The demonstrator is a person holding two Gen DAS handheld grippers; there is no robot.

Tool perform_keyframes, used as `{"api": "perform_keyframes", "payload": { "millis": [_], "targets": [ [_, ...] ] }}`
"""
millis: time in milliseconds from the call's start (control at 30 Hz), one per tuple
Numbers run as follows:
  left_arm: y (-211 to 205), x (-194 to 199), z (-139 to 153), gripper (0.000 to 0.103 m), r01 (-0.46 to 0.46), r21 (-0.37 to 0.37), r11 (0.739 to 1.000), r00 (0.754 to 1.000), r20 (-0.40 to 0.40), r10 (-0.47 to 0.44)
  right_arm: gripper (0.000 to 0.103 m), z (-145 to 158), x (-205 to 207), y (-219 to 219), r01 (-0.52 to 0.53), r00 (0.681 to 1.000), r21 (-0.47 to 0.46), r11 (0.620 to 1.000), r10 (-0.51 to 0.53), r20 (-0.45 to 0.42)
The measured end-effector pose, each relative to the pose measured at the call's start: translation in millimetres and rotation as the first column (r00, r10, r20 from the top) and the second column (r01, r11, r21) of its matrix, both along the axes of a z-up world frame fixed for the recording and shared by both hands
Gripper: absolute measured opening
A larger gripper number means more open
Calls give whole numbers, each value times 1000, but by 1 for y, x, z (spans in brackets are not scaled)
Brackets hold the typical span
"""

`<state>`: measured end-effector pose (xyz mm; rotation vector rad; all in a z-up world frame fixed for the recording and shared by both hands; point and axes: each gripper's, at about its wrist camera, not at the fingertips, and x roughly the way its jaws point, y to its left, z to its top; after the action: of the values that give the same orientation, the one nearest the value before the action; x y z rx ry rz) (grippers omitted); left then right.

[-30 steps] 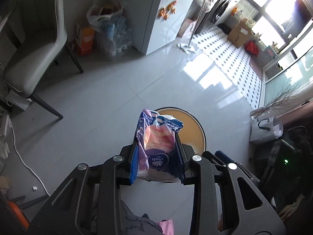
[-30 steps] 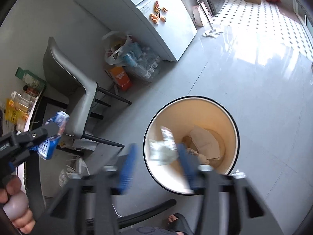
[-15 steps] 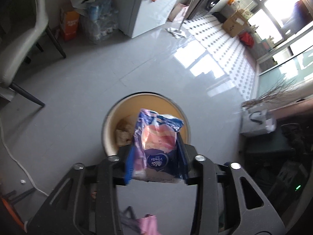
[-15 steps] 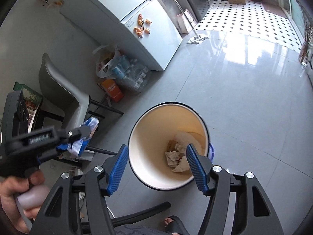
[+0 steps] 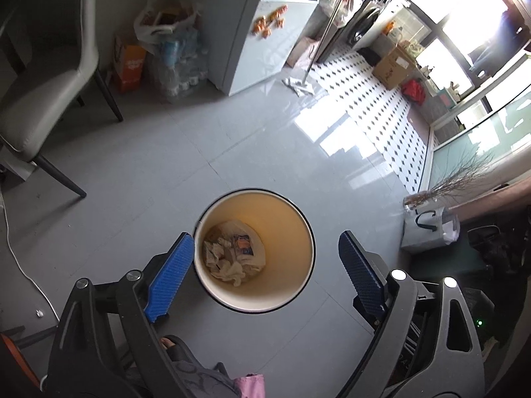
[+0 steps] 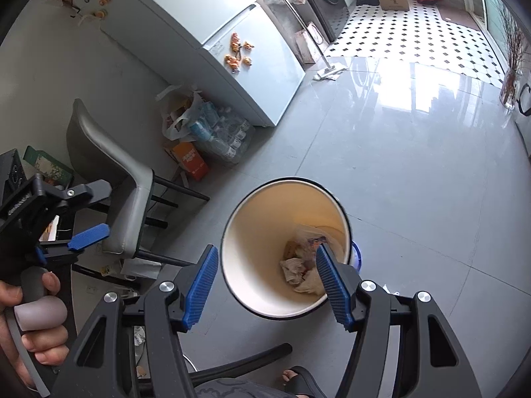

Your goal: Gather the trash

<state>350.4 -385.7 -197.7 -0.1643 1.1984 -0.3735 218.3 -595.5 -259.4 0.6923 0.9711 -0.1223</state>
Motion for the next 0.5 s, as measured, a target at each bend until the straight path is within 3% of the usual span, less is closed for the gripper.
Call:
{"api": "perform_keyframes", "payload": {
  "millis": [100,500],
  "targets": [
    [15,-5,16,91,-5,19,1000,1000,21,5,62,13,4,12,-14,1000,-17,1000,14,5],
    [100,-39,106,97,-75,12,997,982,176,72,89,94,14,63,-58,994,-90,994,66,89]
  ]
}}
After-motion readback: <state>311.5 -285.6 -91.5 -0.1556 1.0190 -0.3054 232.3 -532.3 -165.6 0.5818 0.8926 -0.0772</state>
